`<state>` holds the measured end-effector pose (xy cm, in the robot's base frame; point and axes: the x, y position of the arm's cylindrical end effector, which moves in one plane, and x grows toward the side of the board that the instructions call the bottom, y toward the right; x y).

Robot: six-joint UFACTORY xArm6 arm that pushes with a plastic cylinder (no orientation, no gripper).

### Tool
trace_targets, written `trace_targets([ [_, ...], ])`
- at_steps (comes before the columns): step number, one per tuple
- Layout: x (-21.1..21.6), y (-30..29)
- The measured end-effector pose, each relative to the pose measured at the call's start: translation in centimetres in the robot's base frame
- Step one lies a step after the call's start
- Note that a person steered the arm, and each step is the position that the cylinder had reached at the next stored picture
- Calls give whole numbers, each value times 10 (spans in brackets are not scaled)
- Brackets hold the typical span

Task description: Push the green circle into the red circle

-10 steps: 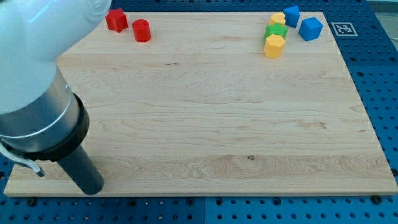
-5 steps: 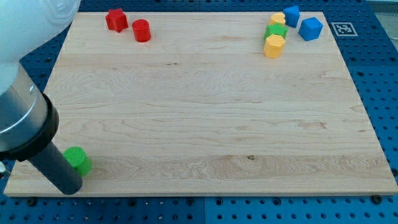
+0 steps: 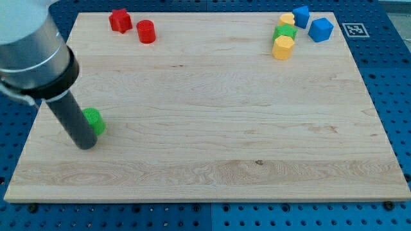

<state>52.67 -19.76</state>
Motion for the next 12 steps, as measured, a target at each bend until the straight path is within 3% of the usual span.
trace_targets([
  [5, -110, 0],
  [9, -230, 0],
  [11, -248, 0],
  [12, -231, 8],
])
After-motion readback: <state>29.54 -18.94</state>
